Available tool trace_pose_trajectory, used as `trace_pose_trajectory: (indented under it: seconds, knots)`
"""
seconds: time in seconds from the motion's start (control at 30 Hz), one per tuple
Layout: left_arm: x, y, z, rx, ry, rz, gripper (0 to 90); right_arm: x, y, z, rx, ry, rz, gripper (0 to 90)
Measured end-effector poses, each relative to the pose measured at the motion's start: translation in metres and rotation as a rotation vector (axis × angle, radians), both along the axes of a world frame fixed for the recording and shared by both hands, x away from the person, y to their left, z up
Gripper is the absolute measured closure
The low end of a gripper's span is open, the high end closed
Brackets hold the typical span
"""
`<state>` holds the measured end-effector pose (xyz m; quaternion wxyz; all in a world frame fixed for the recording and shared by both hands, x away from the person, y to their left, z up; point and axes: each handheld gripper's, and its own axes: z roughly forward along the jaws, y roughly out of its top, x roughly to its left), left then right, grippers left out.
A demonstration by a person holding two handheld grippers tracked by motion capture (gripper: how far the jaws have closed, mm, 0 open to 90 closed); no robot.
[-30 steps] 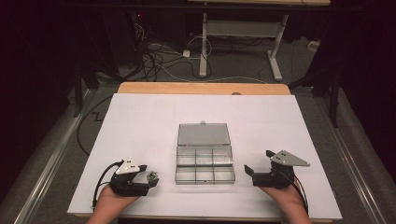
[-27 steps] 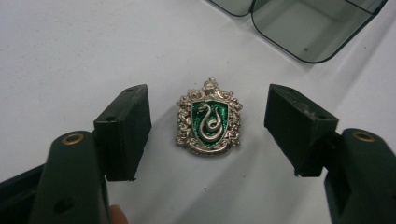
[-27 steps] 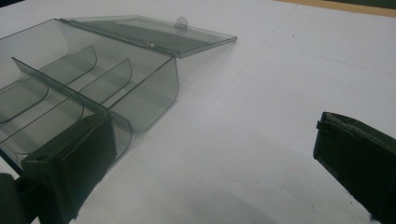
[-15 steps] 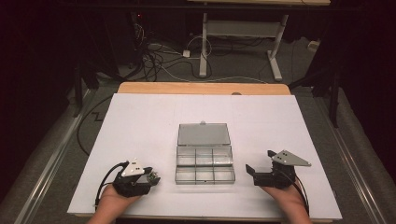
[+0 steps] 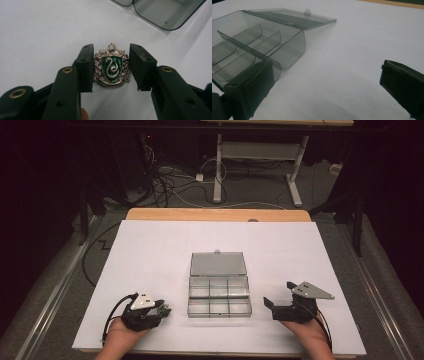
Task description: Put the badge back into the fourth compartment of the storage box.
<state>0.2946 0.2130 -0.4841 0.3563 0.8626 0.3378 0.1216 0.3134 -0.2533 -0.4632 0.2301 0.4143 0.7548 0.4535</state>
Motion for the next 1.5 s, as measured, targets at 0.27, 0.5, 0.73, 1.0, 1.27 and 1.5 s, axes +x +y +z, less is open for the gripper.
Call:
trace_pose_trajectory:
  seconds: [0.27,0.5,0.73,1.0,1.27,1.5]
  knots:
    - [0.0,0.002,0.0,-0.023,0.003,0.01,55.3,0.001,0.0,-0.001,-0.001,0.005,0.007,0.3]
    - [0.0,0.003,0.003,-0.048,-0.007,0.017,55.3,0.001,0.0,-0.001,-0.005,0.001,0.006,0.3]
    - [-0.001,0.003,0.006,-0.069,-0.015,0.025,55.3,0.002,-0.002,0.0,-0.002,-0.004,-0.002,0.2]
    - [-0.001,0.001,0.009,-0.09,-0.019,0.028,55.3,0.001,-0.002,-0.001,-0.006,0.003,-0.001,0.2]
    - [-0.003,-0.003,0.013,-0.106,-0.034,0.022,55.3,0.001,-0.001,-0.002,-0.013,0.013,0.001,0.3]
    - [-0.003,-0.006,0.015,-0.115,-0.036,0.013,55.4,0.002,-0.002,-0.002,-0.014,0.008,0.0,0.3]
